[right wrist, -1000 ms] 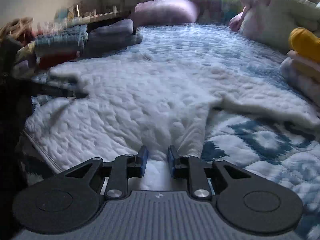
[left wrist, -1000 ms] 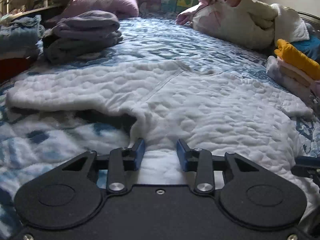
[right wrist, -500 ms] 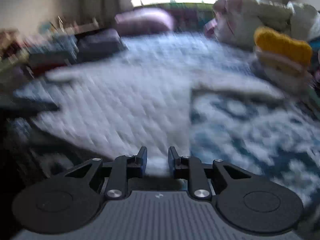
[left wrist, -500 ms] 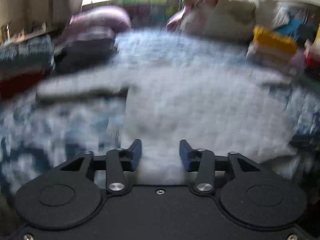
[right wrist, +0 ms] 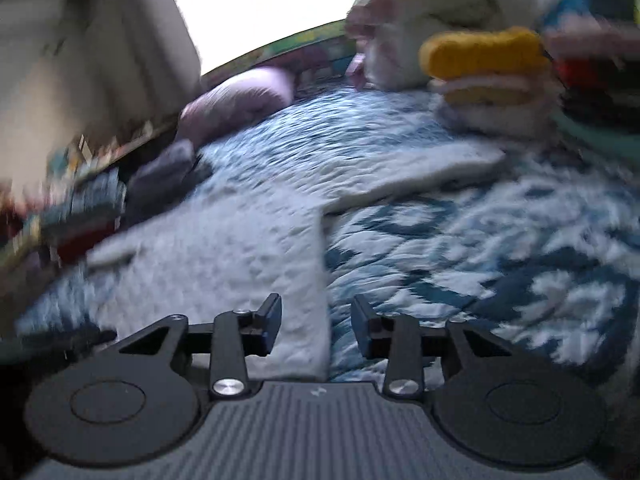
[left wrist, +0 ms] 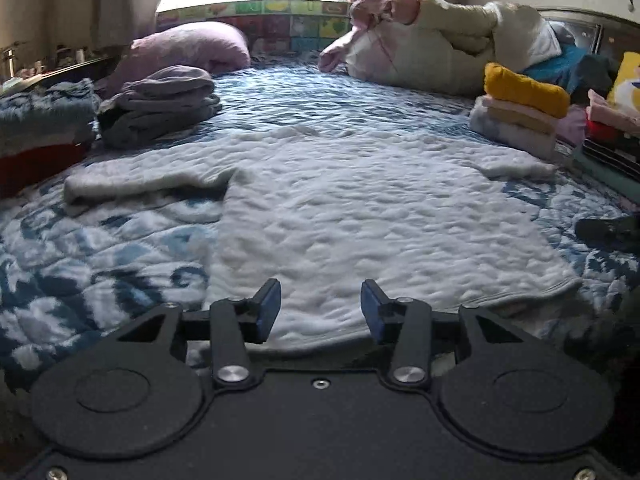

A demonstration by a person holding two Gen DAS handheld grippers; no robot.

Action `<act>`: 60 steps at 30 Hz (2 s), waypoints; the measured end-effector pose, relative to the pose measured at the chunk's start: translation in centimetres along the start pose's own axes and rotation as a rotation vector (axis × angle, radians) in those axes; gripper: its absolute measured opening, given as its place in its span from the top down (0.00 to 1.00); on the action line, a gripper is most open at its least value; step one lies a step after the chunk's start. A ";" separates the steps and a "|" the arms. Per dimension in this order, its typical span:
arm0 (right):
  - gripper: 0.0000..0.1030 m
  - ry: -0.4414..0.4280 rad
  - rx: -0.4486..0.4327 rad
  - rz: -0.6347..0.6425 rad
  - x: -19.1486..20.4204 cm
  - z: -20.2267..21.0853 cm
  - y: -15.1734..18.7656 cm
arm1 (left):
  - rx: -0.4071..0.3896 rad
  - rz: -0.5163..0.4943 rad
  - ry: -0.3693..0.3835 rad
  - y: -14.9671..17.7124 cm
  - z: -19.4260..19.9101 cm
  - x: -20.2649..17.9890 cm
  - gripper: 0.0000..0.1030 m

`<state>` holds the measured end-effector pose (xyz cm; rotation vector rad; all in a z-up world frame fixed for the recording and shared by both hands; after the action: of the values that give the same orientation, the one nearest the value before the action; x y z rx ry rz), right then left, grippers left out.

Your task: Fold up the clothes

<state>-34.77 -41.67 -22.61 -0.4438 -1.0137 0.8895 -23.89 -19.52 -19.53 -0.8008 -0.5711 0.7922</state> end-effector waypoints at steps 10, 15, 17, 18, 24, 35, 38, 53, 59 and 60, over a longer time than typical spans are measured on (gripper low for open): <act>0.56 -0.049 0.094 -0.006 -0.2 -2.5 1.1 | -0.027 -0.177 0.074 -8.4 -2.8 -5.5 0.46; 0.57 -0.059 0.110 0.008 -0.7 -3.3 1.7 | -0.016 -0.319 0.158 -13.4 -7.4 -11.4 0.46; 0.57 -0.069 0.108 0.008 -0.8 -3.4 1.8 | -0.017 -0.404 0.178 -14.6 -9.1 -14.1 0.46; 0.57 -0.072 0.108 0.010 -0.8 -3.4 1.8 | -0.018 -0.451 0.183 -15.0 -9.8 -15.4 0.46; 0.52 -0.101 0.115 0.047 -0.8 -3.3 2.3 | 0.010 -0.779 0.138 -14.7 -14.7 -22.7 0.46; 0.48 -0.119 0.112 0.087 -0.4 -3.1 2.5 | 0.017 -0.937 -0.021 -13.8 -18.5 -27.2 0.91; 0.47 -0.106 0.108 0.108 0.0 -3.0 2.5 | -0.027 -0.790 -0.033 -15.5 -17.1 -24.7 0.92; 0.35 0.007 0.061 0.264 2.5 -1.5 3.5 | -0.144 0.043 0.075 -20.7 -8.7 -1.0 0.93; 0.75 0.006 0.037 0.326 3.4 -1.1 3.7 | -0.121 0.237 0.085 -17.9 -8.7 4.9 0.93; 0.75 0.009 0.039 0.334 3.5 -1.2 3.6 | -0.118 0.253 0.084 -17.5 -8.8 5.5 0.93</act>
<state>-34.51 -36.64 -23.78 -0.5935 -0.9264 1.2021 -7.48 -26.45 -9.72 -1.0240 -0.4500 0.9576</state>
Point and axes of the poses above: each gripper's, at about its wrist camera, not at the fingertips, and z roughly against the way its jaws point, x to its left, y to its underside, the point moved 5 cm from there along -z, roughly the way its jaws point, and after that the axes turned 8 degrees about -z, right-handed, at the moved point
